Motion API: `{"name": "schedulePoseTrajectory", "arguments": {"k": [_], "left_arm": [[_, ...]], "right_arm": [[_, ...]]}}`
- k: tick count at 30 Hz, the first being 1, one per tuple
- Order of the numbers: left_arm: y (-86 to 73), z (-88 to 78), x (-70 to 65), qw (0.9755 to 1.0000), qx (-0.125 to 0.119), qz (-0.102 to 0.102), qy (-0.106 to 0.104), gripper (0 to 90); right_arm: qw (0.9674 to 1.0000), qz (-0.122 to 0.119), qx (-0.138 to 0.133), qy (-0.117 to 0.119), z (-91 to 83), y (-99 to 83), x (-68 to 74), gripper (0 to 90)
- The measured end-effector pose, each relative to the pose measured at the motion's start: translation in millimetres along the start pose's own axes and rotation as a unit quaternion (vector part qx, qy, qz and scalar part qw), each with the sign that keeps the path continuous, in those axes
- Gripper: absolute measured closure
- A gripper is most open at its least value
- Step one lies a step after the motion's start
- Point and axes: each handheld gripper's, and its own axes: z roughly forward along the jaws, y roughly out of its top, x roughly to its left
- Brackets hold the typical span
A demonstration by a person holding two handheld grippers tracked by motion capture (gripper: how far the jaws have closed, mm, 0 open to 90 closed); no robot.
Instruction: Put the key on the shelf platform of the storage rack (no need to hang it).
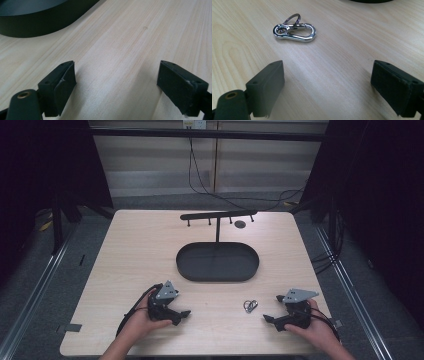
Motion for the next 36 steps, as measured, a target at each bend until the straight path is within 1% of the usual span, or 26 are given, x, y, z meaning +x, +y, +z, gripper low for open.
{"name": "schedulePoseTrajectory", "arguments": {"k": [2,5,6,7,9,12,14,16,18,19,21,23,25,27,28,29,30,32,33,35,36], "left_arm": [[0.0,-0.1,-0.1,1.0,0.0,-0.001,0.0,14.8],[0.0,0.1,0.0,1.0,0.0,0.0,0.0,14.8],[0.0,0.0,0.0,1.0,0.0,0.0,0.0,14.8],[0.0,0.0,0.1,1.0,0.0,0.0,0.0,14.8],[0.0,0.0,0.0,1.0,0.0,0.0,0.0,14.8],[0.0,0.0,0.1,1.0,0.0,0.0,0.0,14.8],[0.0,0.1,0.1,1.0,0.0,-0.001,-0.001,14.8],[0.0,0.1,0.0,1.0,0.0,-0.001,-0.001,14.8],[0.0,0.0,0.2,1.0,0.0,0.0,-0.001,14.8],[0.0,0.1,0.0,1.0,0.0,-0.001,-0.001,14.8],[-0.1,0.3,-0.2,1.0,-0.002,-0.003,-0.001,14.8],[0.0,0.1,0.0,1.0,-0.001,-0.002,-0.001,14.8],[-0.1,0.3,-0.1,1.0,-0.002,-0.003,0.0,14.8],[-0.1,0.3,-0.1,1.0,-0.002,-0.004,-0.001,14.8],[-0.1,0.3,-0.2,1.0,-0.002,-0.004,-0.001,14.8],[-0.1,0.3,-0.1,1.0,-0.002,-0.004,-0.001,14.8],[-0.1,0.3,-0.1,1.0,-0.002,-0.004,-0.001,14.8],[-0.1,0.3,-0.1,1.0,-0.002,-0.004,-0.001,14.8],[-0.1,0.2,-0.1,1.0,-0.002,-0.004,-0.001,14.8],[-0.1,0.2,-0.1,1.0,-0.002,-0.004,-0.001,14.8],[-0.1,0.3,-0.1,1.0,-0.002,-0.004,-0.001,14.8]], "right_arm": [[1.0,0.0,0.004,0.0,-0.1,1.0,0.0,12.0],[0.9995,-0.001,0.03,-0.004,-1.0,7.3,1.3,14.4],[0.9988,-0.002,0.048,0.003,-1.6,11.6,1.9,18.3],[0.9988,-0.002,0.048,0.003,-1.6,11.6,1.9,18.3],[0.9977,-0.01,0.066,0.009,-1.9,16.3,2.4,20.2],[0.9947,-0.027,0.098,0.014,-2.0,24.9,3.8,22.2],[0.992,-0.036,0.119,0.023,-2.1,32.6,5.8,23.8],[0.9896,-0.048,0.132,0.031,-1.4,40.6,8.1,25.3],[0.9861,-0.057,0.149,0.049,0.9,48.7,11.0,27.2],[0.984,-0.065,0.157,0.052,3.0,52.4,12.3,27.9],[0.9801,-0.074,0.177,0.052,7.6,59.5,15.9,28.3],[0.9773,-0.085,0.186,0.056,11.7,66.5,19.7,29.5],[0.9742,-0.109,0.191,0.051,16.1,72.7,23.0,30.3],[0.9719,-0.118,0.196,0.054,20.3,77.8,23.8,30.9],[0.9709,-0.119,0.201,0.054,21.9,80.2,24.7,30.9],[0.9694,-0.127,0.202,0.057,23.9,82.3,25.0,31.2],[0.9665,-0.135,0.209,0.063,27.7,86.7,26.2,33.0],[0.9659,-0.137,0.209,0.067,29.3,88.3,27.0,33.8],[0.9641,-0.14,0.215,0.068,30.9,90.2,28.0,33.9],[0.9594,-0.161,0.223,0.063,34.5,93.8,30.9,35.5],[0.9584,-0.165,0.224,0.065,35.5,95.1,31.7,35.6]]}}
